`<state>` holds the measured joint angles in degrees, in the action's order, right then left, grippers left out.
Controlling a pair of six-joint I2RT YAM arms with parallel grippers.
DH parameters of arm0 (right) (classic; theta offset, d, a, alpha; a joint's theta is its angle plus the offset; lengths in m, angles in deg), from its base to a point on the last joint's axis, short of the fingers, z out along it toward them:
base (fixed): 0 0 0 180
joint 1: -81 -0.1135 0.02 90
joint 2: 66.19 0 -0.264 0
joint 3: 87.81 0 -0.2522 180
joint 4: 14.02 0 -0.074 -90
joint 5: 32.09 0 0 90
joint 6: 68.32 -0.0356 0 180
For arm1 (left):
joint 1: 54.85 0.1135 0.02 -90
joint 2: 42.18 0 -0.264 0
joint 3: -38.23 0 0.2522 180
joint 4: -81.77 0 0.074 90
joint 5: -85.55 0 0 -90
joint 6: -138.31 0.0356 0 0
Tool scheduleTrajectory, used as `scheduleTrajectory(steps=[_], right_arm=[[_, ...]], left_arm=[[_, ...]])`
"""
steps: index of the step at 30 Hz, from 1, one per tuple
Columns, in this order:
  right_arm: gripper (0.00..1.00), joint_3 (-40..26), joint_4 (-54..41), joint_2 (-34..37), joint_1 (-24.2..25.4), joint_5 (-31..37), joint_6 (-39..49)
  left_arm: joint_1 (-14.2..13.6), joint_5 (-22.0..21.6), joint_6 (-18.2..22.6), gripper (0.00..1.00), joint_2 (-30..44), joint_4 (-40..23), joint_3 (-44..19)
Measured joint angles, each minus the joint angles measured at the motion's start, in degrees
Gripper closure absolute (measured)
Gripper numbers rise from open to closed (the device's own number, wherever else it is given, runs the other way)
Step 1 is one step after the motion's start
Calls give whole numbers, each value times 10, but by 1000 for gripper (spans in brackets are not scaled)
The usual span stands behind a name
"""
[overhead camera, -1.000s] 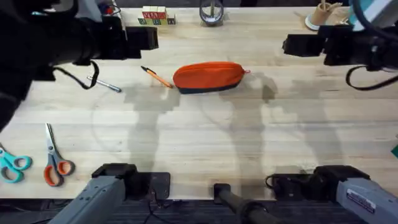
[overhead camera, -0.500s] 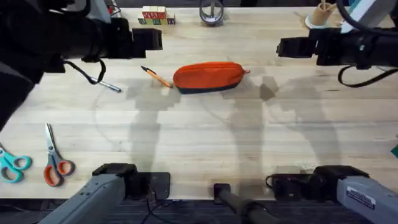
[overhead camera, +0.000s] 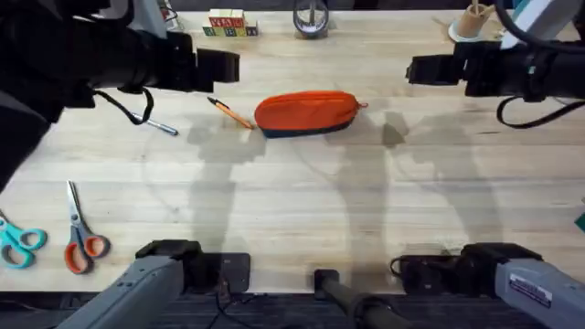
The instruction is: Unzip the bag, pick up the pens from the table one at a time and place them inside, then zip the bag closed.
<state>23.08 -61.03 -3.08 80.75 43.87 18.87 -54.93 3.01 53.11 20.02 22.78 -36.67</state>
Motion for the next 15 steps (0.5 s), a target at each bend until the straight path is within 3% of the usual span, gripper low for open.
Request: scheduleTrajectory(steps=[4, 9, 15], right_arm=[[4, 0, 0, 0, 0, -2, 0], [4, 0, 0, 0, 0, -2, 0], [4, 0, 0, 0, 0, -2, 0]], left_arm=[[0, 42, 85, 9, 0, 0, 0], [8, 127, 202, 10, 0, 0, 0], [73, 263, 324, 10, 15, 0, 0]])
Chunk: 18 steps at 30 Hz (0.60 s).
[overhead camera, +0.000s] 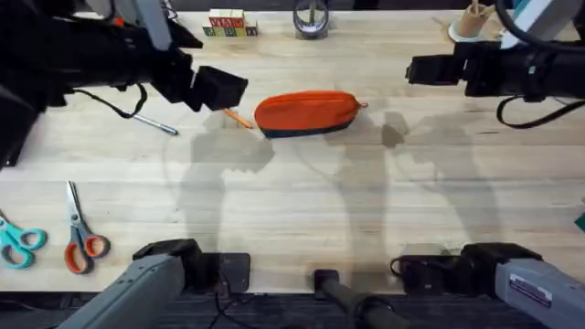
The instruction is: Unzip the bag, pick up the pens from the table one at a time and place them inside, then zip the bag closed.
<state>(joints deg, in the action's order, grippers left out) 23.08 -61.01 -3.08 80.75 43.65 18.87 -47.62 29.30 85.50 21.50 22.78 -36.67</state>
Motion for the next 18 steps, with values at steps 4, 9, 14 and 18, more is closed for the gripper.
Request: scheduleTrajectory(steps=[4, 9, 14, 18], right_arm=[[4, 0, 0, 0, 0, 0, 0], [4, 0, 0, 0, 0, 0, 0], [5, 0, 0, 0, 0, 0, 0], [4, 0, 0, 0, 0, 0, 0]], left_arm=[[50, 108, 63, 10, 40, 0, 0], [79, 220, 126, 9, 106, 0, -1], [79, 298, 185, 10, 176, 1, -1], [79, 329, 224, 10, 223, 2, -1]])
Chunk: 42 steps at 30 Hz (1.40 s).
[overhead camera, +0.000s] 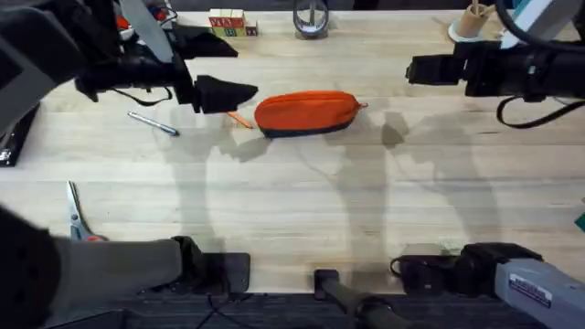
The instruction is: Unzip the bag, pick up the pens from the table one at a time and place them inside, then zip the bag closed.
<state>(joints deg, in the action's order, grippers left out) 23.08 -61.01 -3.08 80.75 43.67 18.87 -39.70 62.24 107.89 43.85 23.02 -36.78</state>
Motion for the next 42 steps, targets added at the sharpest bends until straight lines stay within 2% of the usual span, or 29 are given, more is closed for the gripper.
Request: scheduleTrajectory(steps=[9, 15, 19, 24, 29, 35, 42], right_arm=[[4, 0, 0, 0, 0, 4, 0], [4, 0, 0, 0, 0, 14, 0], [4, 0, 0, 0, 0, 16, 0], [4, 0, 0, 0, 0, 16, 0], [4, 0, 0, 0, 0, 16, 0], [4, 0, 0, 0, 0, 16, 0], [4, 0, 0, 0, 0, 16, 0]], left_arm=[[-2, 23, 69, 10, 93, 7, -1], [-4, 23, 159, 7, 141, 9, -1], [-4, 23, 198, 8, 157, 8, -1], [-9, 23, 220, 8, 160, 6, -2], [-27, 18, 234, 7, 160, 8, -2], [-58, -21, 241, 7, 163, -6, -2], [-61, -38, 243, 7, 165, -10, -2]])
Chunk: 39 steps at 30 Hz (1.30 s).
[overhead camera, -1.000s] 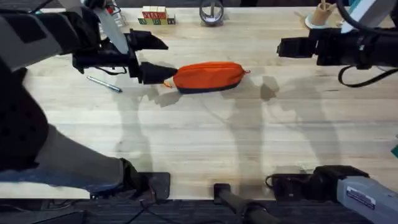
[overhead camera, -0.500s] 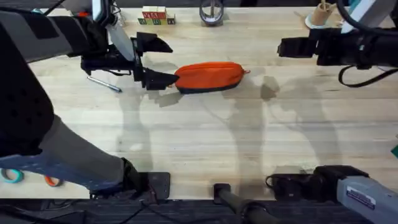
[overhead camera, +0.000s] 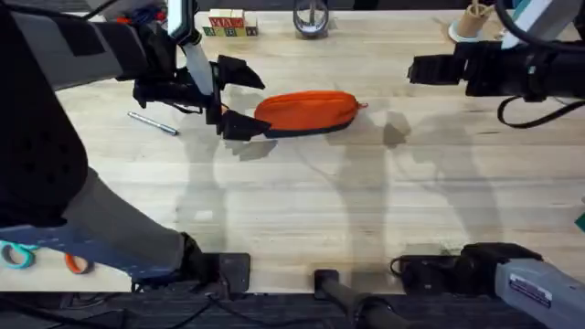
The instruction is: Unzip the bag, pick up the pens from the table one at a time and place them inside, then zip the bag closed.
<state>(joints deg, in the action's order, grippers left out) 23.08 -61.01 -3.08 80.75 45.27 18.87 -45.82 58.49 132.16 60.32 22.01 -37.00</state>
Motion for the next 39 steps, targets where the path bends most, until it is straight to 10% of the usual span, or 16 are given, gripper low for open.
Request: scheduleTrajectory(steps=[11, 18, 39], right_arm=[[4, 0, 0, 0, 0, 0, 0], [4, 0, -1, 0, 0, 0, 0], [4, 0, -2, 0, 0, 0, 0]], left_arm=[[0, -2, 0, 12, 0, -1, 0], [0, -3, 2, 942, 0, -7, -1], [0, -4, 2, 959, 0, -7, -1]])
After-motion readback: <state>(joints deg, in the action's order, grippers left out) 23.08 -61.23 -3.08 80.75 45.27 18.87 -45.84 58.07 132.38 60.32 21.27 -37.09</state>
